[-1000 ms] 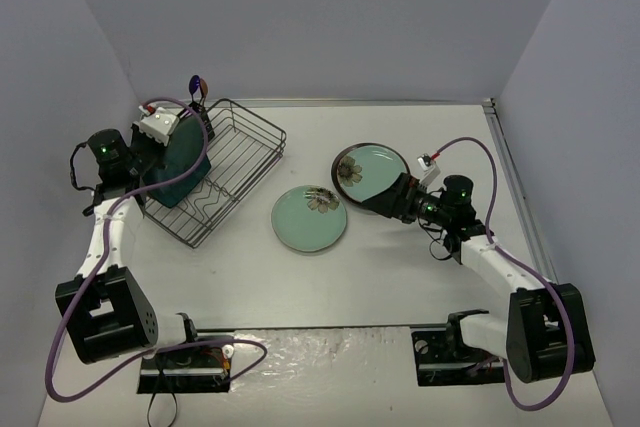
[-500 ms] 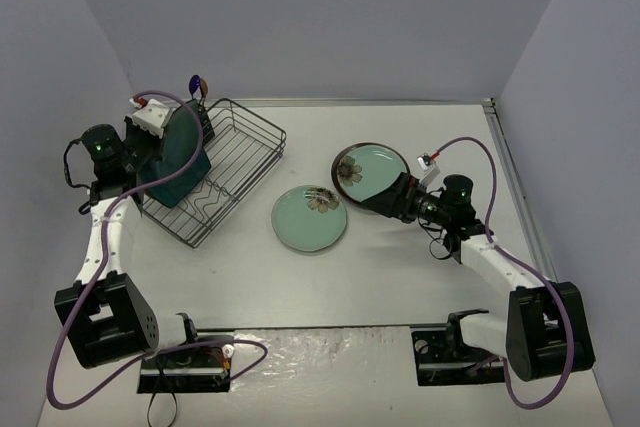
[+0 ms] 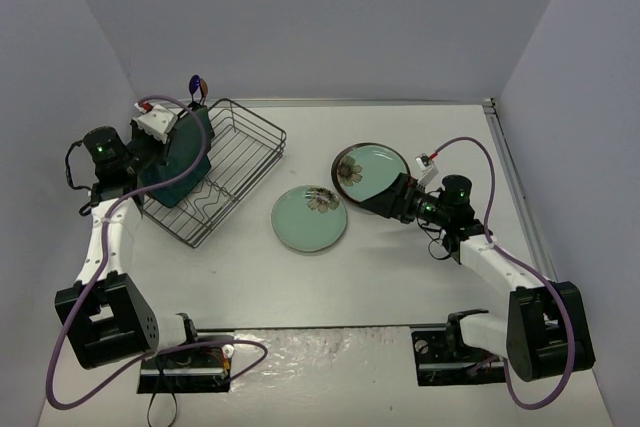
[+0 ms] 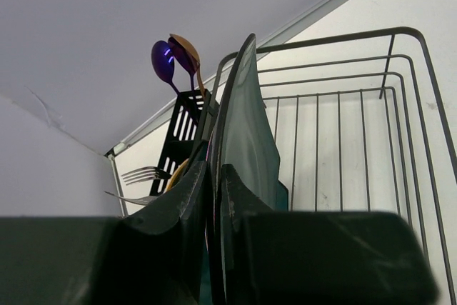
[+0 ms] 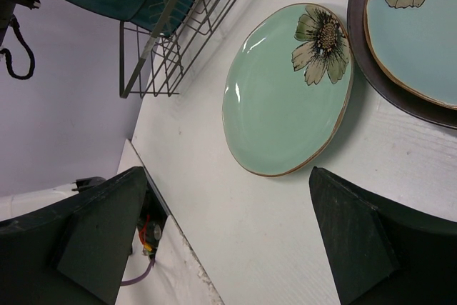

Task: Load the plates into the dish rack

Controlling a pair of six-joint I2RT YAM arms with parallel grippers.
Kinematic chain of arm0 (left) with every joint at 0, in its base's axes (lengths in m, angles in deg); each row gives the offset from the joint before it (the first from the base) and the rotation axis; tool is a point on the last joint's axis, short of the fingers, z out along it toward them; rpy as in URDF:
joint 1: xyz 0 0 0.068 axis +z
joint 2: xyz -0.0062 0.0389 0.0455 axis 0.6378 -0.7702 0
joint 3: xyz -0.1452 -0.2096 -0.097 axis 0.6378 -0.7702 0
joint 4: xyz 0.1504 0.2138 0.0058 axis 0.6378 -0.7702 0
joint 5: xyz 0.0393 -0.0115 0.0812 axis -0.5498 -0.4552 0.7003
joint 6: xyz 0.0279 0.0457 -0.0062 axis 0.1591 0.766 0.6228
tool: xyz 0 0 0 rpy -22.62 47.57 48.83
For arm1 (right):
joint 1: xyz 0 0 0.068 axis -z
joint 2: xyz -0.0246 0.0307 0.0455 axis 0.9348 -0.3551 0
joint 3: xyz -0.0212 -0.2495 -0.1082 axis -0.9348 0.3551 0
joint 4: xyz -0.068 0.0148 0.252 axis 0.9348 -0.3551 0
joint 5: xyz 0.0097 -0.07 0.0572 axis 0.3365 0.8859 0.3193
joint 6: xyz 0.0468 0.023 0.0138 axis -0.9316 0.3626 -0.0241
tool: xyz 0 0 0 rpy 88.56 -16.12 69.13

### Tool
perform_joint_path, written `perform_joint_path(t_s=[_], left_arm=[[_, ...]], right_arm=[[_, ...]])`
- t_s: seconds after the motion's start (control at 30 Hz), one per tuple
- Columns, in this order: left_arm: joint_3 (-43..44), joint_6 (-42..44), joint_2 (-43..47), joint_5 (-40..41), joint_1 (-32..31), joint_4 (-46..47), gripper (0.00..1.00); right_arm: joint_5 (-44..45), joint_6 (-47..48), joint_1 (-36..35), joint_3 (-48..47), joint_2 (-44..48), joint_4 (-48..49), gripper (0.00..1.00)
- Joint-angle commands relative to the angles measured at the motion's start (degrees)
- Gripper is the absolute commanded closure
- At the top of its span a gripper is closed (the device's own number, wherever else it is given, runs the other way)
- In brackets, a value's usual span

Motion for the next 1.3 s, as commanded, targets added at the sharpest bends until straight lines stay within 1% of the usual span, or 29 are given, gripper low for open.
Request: perform_joint_path(t_s=[0.0, 0.33, 0.47, 0.8, 0.9, 0.97, 1.1, 1.13, 1.23, 1.27], left_arm=[[2.7, 4.0, 3.8, -4.3, 0.6, 8.0, 1.00], [0.3, 6.1, 0.3, -4.4, 1.5, 9.3, 1.00], [-0.4, 7.8, 0.0, -4.9, 1.5, 7.7, 1.00], [-5.4, 8.1, 1.5, 0.1, 1.6, 8.3, 1.00], [-6.9, 6.5, 1.5, 1.9, 1.6, 9.6, 1.00], [-7.5, 5.0, 1.5, 3.0, 1.6, 10.3, 0.95], [-9.5, 3.8, 2.3, 4.8, 1.6, 10.6, 0.93], [-10.1, 3.7, 2.8, 6.1, 1.6, 10.7, 0.90], [-11.9, 3.6, 4.5, 8.5, 1.6, 11.8, 0.74], [-12.1, 3.6, 4.7, 8.9, 1.6, 11.6, 0.73]], right_arm=[[-1.9, 0.0, -0.4, -0.7, -0.2, 5.3, 0.05], [-1.9, 0.0, -0.7, -0.4, -0.2, 5.6, 0.06], [-2.0, 0.0, -0.7, -0.4, -0.3, 5.5, 0.06], [-1.8, 0.0, -1.0, -0.4, -0.7, 5.7, 0.06], [-1.7, 0.0, -1.2, -0.3, -0.6, 5.7, 0.06], [-1.6, 0.0, -1.2, -0.3, -0.5, 5.7, 0.06], [-1.6, 0.1, -1.2, -0.2, -0.1, 5.5, 0.06], [-1.6, 0.1, -1.2, -0.2, 0.0, 5.5, 0.06], [-1.4, 0.2, -1.5, 0.0, 0.4, 5.5, 0.06], [-1.5, 0.3, -1.6, 0.0, 0.5, 5.4, 0.06]])
